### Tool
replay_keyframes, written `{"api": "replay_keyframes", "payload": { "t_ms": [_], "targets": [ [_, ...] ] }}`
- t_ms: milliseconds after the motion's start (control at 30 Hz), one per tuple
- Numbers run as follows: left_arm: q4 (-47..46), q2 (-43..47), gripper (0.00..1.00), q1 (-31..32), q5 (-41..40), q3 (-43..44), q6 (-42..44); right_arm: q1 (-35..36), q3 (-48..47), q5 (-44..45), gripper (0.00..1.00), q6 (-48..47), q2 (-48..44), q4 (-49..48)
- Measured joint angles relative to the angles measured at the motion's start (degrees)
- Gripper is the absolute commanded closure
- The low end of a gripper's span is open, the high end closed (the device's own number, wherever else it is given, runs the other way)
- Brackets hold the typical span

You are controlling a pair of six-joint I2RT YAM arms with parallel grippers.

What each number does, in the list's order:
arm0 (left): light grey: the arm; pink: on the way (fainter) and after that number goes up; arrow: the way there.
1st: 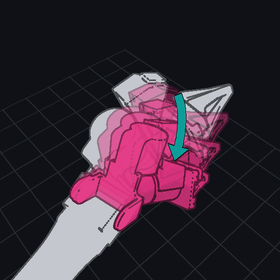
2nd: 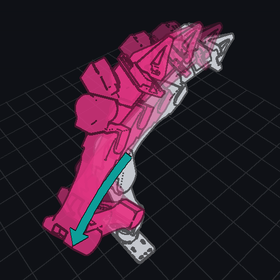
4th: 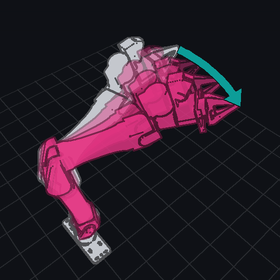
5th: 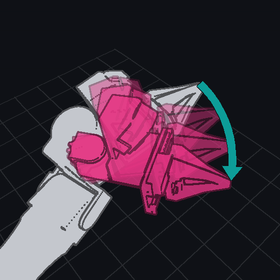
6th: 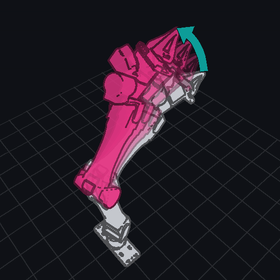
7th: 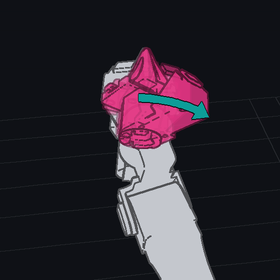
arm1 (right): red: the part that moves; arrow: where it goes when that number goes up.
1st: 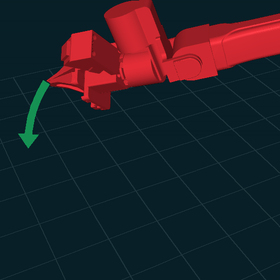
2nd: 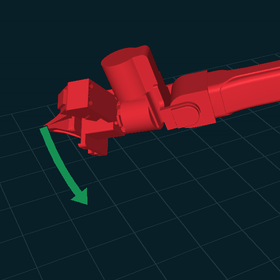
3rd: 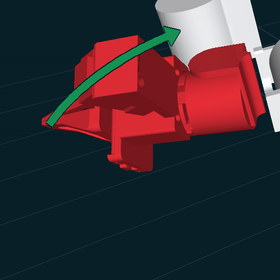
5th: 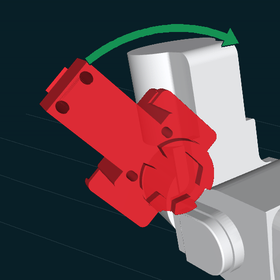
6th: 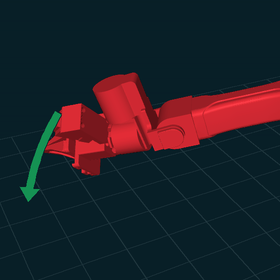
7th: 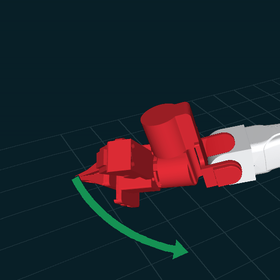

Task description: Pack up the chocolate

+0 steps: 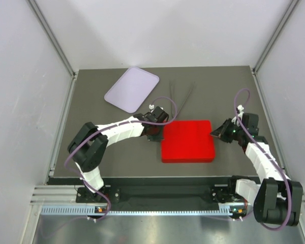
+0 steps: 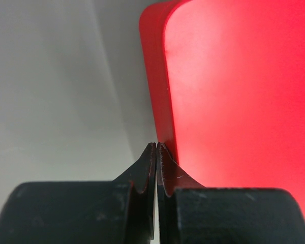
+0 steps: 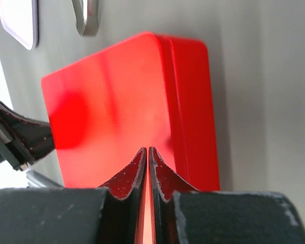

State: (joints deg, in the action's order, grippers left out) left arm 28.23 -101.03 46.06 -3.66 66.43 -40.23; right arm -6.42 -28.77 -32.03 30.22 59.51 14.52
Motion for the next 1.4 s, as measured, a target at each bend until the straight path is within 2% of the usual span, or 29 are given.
{"api": "replay_keyframes", "payload": {
  "t_ms": [167, 300, 400, 433, 500, 567, 667, 733, 900, 933, 1067, 1200, 1300, 1400],
  "targets": [
    [0.5, 0.0, 1.0, -0.1, -0.9, 1.0, 0.1, 0.8, -9.2, 1.4, 0.94, -2.8, -0.2, 5.6],
    [1.7, 1.1, 1.0, -0.7, -2.2, 2.6, 0.9, 3.5, -11.8, -0.9, 0.94, -3.1, -0.2, 5.0],
    [2.1, 4.3, 1.0, -1.2, -2.6, 3.4, 1.6, 5.0, -9.0, -2.1, 0.96, -2.3, -0.3, 2.7],
    [2.1, 5.6, 1.0, -1.4, -2.6, 3.7, 1.7, 5.2, -6.3, -2.1, 1.0, -1.7, -0.5, 0.7],
    [1.4, 7.7, 1.0, -1.7, -2.1, 4.1, 1.7, 5.3, 0.0, -0.6, 1.0, -0.7, -0.8, -1.8],
    [-1.6, 9.6, 1.0, -1.8, 0.4, 3.3, 1.3, 5.0, 4.8, -2.1, 1.0, 2.3, 0.3, -4.1],
    [-11.1, 11.0, 1.0, -1.8, 6.1, -1.3, -0.3, 6.3, 3.8, -1.0, 1.0, 2.6, 0.8, -5.3],
    [-15.1, 9.7, 1.0, -1.7, 8.8, -4.2, -1.5, 7.9, 1.7, 1.9, 1.0, 2.1, 0.7, -2.8],
    [-20.1, 3.7, 1.0, -1.8, 10.8, -5.1, -3.5, 11.0, -5.9, 8.5, 1.0, 0.3, -1.6, 6.1],
    [-20.9, 3.3, 1.0, -2.0, 11.3, -5.1, -3.9, 11.4, -7.6, 8.8, 0.97, -0.1, -1.8, 6.5],
    [-21.9, 3.4, 1.0, -2.2, 11.8, -5.4, -5.0, 12.0, -10.1, 8.4, 0.96, -1.5, -1.5, 3.0],
    [-19.4, 4.6, 1.0, -2.2, 10.0, -5.4, -4.7, 12.0, -9.2, 8.4, 0.98, -1.6, 4.9, -1.9],
    [-17.1, 5.6, 1.0, -2.3, 8.7, -5.4, -4.6, 12.0, -7.2, 8.0, 0.99, -0.7, 14.1, -7.2],
    [-16.2, 6.3, 1.0, -2.6, 8.2, -5.8, -4.7, 12.3, -9.7, 2.1, 0.99, 0.8, 20.3, -12.9]
  ]
}}
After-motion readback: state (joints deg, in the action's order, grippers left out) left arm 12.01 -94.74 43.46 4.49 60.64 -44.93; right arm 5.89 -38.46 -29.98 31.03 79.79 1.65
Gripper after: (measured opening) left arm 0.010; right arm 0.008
